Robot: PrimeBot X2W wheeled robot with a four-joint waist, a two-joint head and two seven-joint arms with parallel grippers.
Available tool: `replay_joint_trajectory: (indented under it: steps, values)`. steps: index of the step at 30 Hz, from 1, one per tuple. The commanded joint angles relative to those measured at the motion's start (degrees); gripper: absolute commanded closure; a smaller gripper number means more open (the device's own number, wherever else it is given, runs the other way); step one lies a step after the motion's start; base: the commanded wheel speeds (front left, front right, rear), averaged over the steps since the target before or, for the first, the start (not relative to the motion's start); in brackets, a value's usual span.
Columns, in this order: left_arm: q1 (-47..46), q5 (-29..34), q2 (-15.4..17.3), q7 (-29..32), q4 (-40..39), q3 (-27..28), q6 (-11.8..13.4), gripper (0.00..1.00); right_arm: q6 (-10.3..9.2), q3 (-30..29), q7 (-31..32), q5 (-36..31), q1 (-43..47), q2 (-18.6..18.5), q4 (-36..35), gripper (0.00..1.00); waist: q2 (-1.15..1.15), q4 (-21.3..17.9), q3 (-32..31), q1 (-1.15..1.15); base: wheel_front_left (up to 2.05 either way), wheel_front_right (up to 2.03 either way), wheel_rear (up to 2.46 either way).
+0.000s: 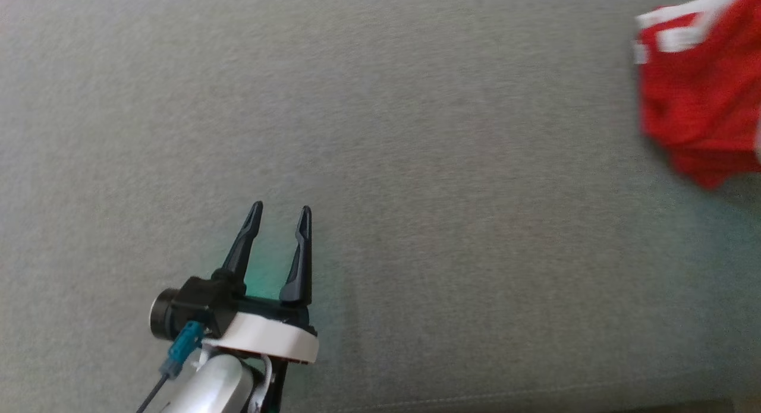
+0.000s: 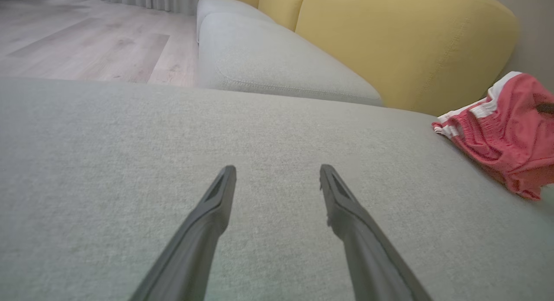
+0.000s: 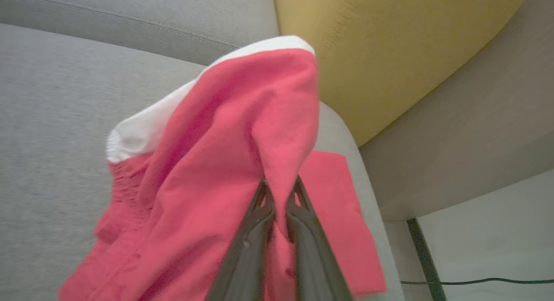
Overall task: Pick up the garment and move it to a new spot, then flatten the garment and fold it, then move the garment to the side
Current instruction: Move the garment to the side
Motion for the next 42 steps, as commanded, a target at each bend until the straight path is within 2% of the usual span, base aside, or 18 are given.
replay_joint_trajectory:
  steps: [1, 3, 6, 7, 8, 9, 14, 17, 25, 32, 37, 42]
  values:
    - [-2.0, 0.6, 0.9, -0.1, -2.0, 1.8, 0.2, 0.00, 0.37, -0.3, 0.6, -0.5, -2.8, -3.0, -0.9, 1.00, 0.00, 2.1, 1.7, 0.00, 0.00, 0.00, 0.00]
    - [-2.2, 0.7, 0.9, -0.1, -2.1, 1.7, 0.2, 0.00, 0.37, -1.1, 0.9, -1.4, -4.1, -5.4, 1.1, 1.00, 0.00, 3.0, 2.5, 0.00, 0.00, 0.00, 0.00]
    - [-2.7, 0.8, 0.7, -0.2, -2.2, 1.6, 0.1, 0.00, 0.37, -3.6, 1.9, -3.5, -5.7, -6.6, 3.9, 1.00, 0.00, 4.0, 3.5, 0.00, 0.00, 0.00, 0.00]
    - [-2.9, 0.8, 0.7, -0.2, -2.3, 1.5, 0.1, 0.00, 0.37, -4.8, 2.5, -4.3, -6.0, -6.8, 5.0, 0.77, 0.00, 4.3, 3.9, 0.00, 0.00, 0.00, 0.00]
    - [-3.1, 0.9, 0.6, -0.2, -2.2, 1.4, 0.1, 0.00, 0.37, -6.0, 2.9, -5.2, -6.2, -6.8, 6.0, 0.44, 0.00, 4.5, 4.0, 0.00, 0.00, 0.00, 0.00]
    - [-3.3, 0.9, 0.5, -0.3, -2.1, 1.3, 0.1, 0.00, 0.37, -7.2, 3.3, -6.0, -6.1, -6.8, 7.0, 0.00, 0.00, 4.7, 4.2, 0.00, 0.00, 0.00, 0.00]
    - [-3.3, 0.7, 0.3, -0.5, -1.4, 1.4, 0.1, 0.00, 0.37, -13.1, 0.4, -10.4, -5.9, -5.3, 8.7, 0.00, 0.00, 4.8, 4.0, 0.00, 0.00, 0.00, 0.00]
    - [-3.1, 0.5, 0.4, -0.6, -0.9, 1.6, 0.2, 0.00, 0.37, -13.7, -3.0, -12.2, -6.3, -3.0, 8.0, 0.00, 0.00, 4.3, 3.1, 0.00, 0.00, 0.00, 0.00]
    - [-2.3, -0.8, 0.7, -0.8, 0.6, 2.2, -0.1, 0.00, 0.37, -7.2, -9.0, -9.3, -5.9, 4.6, 2.4, 0.00, 0.00, 3.0, -3.9, 0.00, 0.00, 0.00, 0.00]
    - [-0.1, -3.4, 0.9, -1.1, 3.6, 3.9, -0.3, 0.00, 0.37, -3.7, -13.0, -4.2, 3.9, 10.6, -5.1, 0.00, 0.00, 3.9, -12.5, 0.00, 0.00, 0.00, 0.00]
    - [3.2, -5.3, 1.2, -1.4, 6.4, 5.2, 0.0, 0.00, 0.37, -4.2, -14.9, -2.2, 13.9, 17.0, -9.7, 0.00, 0.00, 5.4, -18.0, 0.00, 0.00, 0.00, 0.00]
    - [5.4, -6.2, 1.6, -1.6, 7.5, 5.9, 0.6, 0.00, 0.37, -4.5, -17.3, -2.7, 21.3, 20.9, -14.4, 0.00, 0.00, 6.7, -19.8, 0.00, 0.00, 0.00, 0.00]
